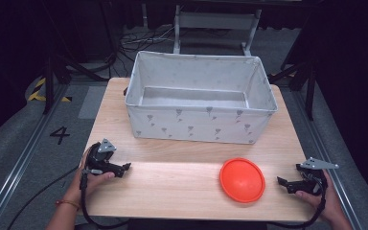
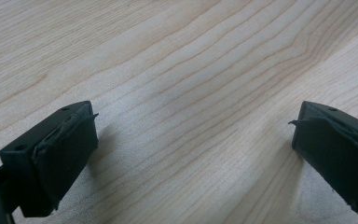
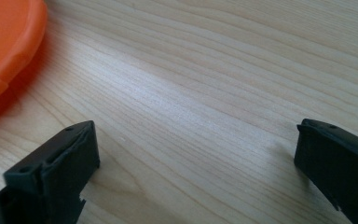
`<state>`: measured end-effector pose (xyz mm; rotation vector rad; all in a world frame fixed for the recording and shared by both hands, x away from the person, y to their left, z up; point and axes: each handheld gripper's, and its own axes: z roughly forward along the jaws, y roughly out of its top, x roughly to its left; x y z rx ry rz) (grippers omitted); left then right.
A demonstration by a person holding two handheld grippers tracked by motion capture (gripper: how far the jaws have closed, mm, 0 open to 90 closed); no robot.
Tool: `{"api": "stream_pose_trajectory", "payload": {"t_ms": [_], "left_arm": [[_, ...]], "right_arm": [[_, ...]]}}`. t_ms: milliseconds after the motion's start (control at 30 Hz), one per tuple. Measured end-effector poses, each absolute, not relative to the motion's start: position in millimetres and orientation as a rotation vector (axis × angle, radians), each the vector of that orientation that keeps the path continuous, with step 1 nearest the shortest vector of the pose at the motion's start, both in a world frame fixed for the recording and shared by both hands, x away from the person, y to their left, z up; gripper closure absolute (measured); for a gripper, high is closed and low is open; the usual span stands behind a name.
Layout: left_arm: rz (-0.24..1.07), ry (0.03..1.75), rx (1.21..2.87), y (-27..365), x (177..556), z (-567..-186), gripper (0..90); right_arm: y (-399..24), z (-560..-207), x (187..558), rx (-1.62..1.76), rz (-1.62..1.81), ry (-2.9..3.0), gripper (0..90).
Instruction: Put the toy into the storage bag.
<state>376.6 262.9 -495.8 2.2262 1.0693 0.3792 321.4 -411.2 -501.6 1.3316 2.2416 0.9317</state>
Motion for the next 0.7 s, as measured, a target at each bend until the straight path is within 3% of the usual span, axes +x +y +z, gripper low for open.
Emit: {"api": "stream_pose_trajectory", "payload": {"t_ms": [33, 67, 100, 200, 233, 700], "left_arm": [[0.384, 1.068, 2.227, 263, 377, -496, 0.5], [0.383, 1.069, 2.227, 263, 377, -496, 0.5], [0.381, 1.07, 2.225, 263, 377, -496, 0.5], [0.385, 1.066, 2.228, 263, 377, -496, 0.4], [0.38, 1.07, 2.227, 263, 377, -496, 0.4], [0.382, 1.067, 2.227, 263, 377, -496, 0.4]], "right_arm": [[-411, -501, 321, 1.342, 0.93, 2.232, 5.6], [-412, -498, 320, 1.335, 0.944, 2.223, 19.8], [-413, -497, 320, 1.331, 0.946, 2.224, 23.2], [-413, -494, 320, 1.351, 0.961, 2.214, 16.3], [-412, -491, 319, 1.342, 0.975, 2.216, 20.3], [-374, -463, 312, 1.206, 1.088, 2.248, 21.1]]}}
